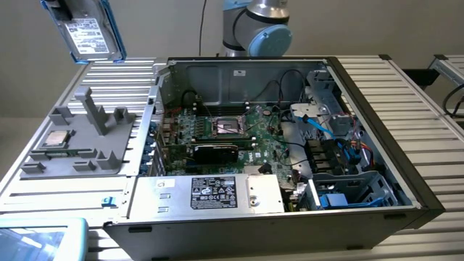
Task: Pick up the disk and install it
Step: 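Pick up the disk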
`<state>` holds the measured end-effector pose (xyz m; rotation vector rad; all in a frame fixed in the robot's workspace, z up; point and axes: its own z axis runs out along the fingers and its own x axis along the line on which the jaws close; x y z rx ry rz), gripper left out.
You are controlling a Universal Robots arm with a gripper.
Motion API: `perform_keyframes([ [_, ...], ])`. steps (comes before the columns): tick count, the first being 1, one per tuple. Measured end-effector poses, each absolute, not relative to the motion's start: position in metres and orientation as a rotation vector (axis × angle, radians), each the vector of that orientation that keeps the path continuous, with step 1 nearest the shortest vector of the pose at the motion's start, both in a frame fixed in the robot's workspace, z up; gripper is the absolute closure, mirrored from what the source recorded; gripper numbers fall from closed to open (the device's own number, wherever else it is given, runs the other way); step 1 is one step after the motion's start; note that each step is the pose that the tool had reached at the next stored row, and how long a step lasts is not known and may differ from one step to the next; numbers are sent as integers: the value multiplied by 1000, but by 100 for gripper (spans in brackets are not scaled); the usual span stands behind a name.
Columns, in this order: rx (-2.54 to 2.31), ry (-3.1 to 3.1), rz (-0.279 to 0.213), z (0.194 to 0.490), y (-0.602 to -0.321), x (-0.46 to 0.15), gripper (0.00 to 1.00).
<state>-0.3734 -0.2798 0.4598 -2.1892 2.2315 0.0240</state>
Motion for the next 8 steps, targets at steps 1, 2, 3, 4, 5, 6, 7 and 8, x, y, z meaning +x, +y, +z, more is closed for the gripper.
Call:
perform_keyframes([
  [1,-2189,2232,24,462,-280,-369,63],
  [2,-2189,2232,24,463,-280,-364,63],
  [3,-2189,2232,24,465,-280,-360,63],
  [4,-2189,2232,24,466,-280,-355,63],
  [5,-2189,2232,24,468,-280,-351,63],
  [6,-2189,2232,24,469,-280,-346,63],
  [7,-2189,2232,24,470,-280,-342,63],
  [8,-2189,2231,24,471,-282,-339,63],
])
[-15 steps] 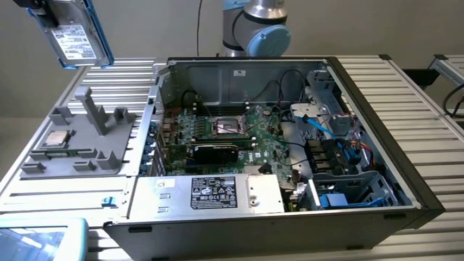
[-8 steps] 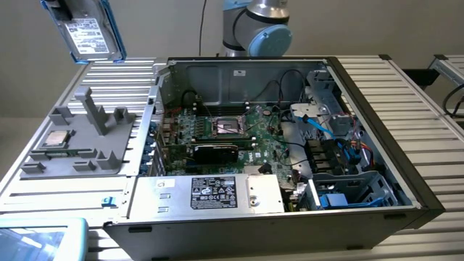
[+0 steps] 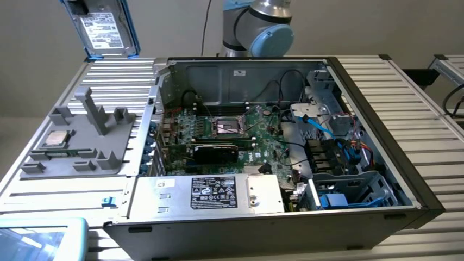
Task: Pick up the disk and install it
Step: 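Pick up the disk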
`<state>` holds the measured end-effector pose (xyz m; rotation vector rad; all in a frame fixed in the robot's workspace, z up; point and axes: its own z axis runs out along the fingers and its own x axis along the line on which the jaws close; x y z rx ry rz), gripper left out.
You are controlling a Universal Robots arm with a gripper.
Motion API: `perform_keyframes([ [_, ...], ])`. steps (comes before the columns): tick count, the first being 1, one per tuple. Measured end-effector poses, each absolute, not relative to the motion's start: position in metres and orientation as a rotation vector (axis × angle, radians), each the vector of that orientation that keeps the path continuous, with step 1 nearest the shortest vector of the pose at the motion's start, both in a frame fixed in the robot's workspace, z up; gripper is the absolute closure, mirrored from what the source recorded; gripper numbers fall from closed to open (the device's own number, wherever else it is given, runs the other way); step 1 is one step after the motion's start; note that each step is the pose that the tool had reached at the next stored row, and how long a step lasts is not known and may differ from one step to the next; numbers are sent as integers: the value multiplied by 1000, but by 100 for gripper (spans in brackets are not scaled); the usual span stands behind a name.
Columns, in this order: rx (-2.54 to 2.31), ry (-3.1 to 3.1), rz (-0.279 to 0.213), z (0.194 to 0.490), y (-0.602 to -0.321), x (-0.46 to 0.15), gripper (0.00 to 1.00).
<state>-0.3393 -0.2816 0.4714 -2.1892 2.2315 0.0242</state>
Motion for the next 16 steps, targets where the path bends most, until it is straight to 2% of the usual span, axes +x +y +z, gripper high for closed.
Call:
perform_keyframes([
  [16,-2189,2231,25,487,-309,-285,63],
])
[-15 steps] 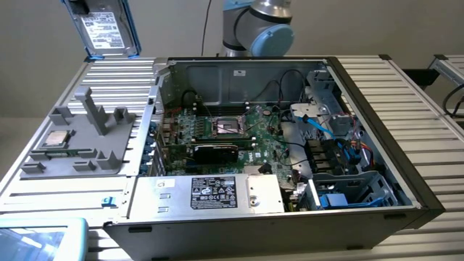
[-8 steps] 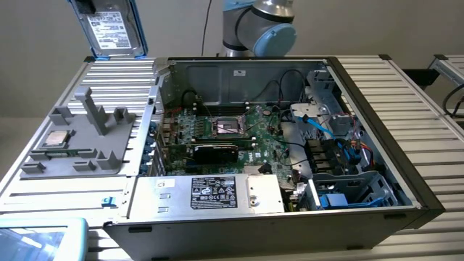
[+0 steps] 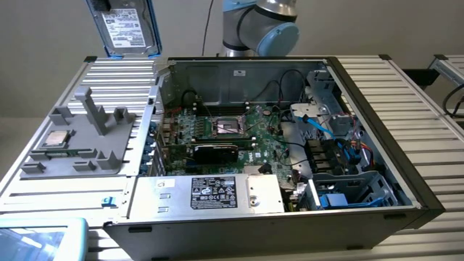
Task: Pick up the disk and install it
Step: 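Pick up the disk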
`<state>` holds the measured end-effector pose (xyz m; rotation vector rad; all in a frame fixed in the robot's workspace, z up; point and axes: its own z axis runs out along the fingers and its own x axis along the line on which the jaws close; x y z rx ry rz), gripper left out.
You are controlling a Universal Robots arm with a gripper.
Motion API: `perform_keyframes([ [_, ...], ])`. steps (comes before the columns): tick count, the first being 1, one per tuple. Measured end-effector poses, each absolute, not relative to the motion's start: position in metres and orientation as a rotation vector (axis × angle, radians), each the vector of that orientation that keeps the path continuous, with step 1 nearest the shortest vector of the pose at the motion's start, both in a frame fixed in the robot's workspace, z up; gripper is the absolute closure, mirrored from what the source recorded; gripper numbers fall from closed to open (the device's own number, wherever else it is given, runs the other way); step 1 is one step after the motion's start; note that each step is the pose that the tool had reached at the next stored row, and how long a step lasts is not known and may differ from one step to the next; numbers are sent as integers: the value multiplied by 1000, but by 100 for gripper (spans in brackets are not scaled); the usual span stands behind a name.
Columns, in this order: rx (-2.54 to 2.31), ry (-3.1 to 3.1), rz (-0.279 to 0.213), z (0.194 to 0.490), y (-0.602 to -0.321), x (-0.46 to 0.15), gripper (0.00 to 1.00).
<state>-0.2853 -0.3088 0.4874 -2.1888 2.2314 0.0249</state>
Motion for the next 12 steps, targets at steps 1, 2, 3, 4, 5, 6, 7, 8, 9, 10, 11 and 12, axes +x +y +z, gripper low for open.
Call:
perform_keyframes([
  [1,-2189,2231,25,488,-311,-283,63],
  [2,-2189,2231,25,488,-313,-281,63],
  [3,-2189,2231,25,488,-315,-279,63],
  [4,-2189,2231,25,488,-317,-277,63],
  [5,-2189,2231,25,488,-318,-275,63],
  [6,-2189,2231,25,488,-321,-273,63],
  [7,-2189,2231,25,488,-323,-270,63],
  [8,-2188,2231,25,489,-325,-267,63],
  [9,-2188,2231,25,489,-328,-263,63],
  [10,-2188,2231,26,489,-329,-259,63],
  [11,-2188,2231,26,489,-331,-255,63],
  [12,-2188,2231,26,490,-333,-250,63],
])
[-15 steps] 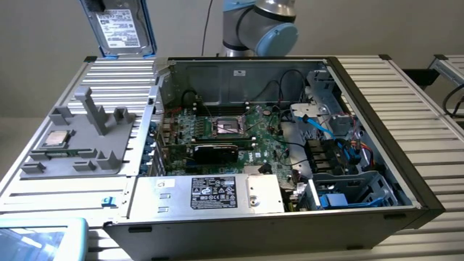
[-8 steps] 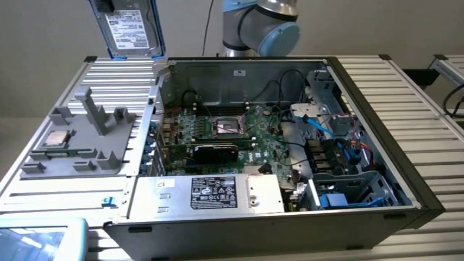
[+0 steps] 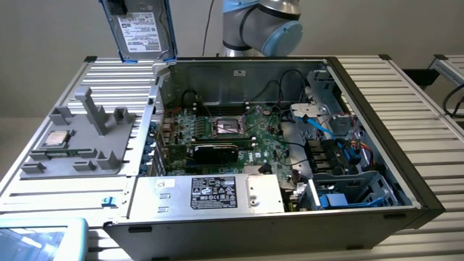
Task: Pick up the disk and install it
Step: 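Pick up the disk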
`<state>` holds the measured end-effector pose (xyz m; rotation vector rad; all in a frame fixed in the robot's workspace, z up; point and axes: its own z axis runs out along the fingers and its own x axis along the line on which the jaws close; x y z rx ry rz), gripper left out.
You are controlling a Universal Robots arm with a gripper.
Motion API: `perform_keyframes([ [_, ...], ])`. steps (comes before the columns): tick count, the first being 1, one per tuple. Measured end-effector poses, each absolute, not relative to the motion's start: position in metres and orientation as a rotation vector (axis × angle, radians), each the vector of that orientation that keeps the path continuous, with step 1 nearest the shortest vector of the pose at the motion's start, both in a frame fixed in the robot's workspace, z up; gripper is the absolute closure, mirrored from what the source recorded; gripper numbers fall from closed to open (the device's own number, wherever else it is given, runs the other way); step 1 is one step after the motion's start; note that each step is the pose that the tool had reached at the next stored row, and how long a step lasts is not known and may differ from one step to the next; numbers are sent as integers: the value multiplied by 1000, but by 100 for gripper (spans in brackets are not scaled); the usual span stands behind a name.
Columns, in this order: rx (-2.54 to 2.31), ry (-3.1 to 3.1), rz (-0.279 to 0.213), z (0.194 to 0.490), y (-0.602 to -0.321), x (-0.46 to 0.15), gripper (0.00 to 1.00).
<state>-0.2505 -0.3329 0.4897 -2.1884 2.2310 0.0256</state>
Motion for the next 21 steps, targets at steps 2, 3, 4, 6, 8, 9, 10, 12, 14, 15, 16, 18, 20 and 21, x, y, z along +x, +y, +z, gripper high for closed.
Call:
perform_keyframes([
  [2,-2188,2231,26,490,-336,-241,63],
  [3,-2188,2231,26,490,-337,-237,63],
  [4,-2189,2231,26,491,-339,-233,63],
  [6,-2188,2231,26,491,-342,-224,63],
  [8,-2188,2231,26,491,-345,-217,63],
  [9,-2188,2231,26,491,-347,-213,63],
  [10,-2188,2231,26,491,-348,-209,63],
  [12,-2188,2231,26,491,-351,-201,63],
  [14,-2188,2231,27,492,-355,-194,63],
  [15,-2188,2231,26,492,-356,-190,63],
  [16,-2188,2231,26,492,-358,-186,63],
  [18,-2188,2231,27,492,-361,-178,63],
  [20,-2188,2230,27,492,-364,-170,63],
  [21,-2188,2230,26,493,-366,-166,63],
])
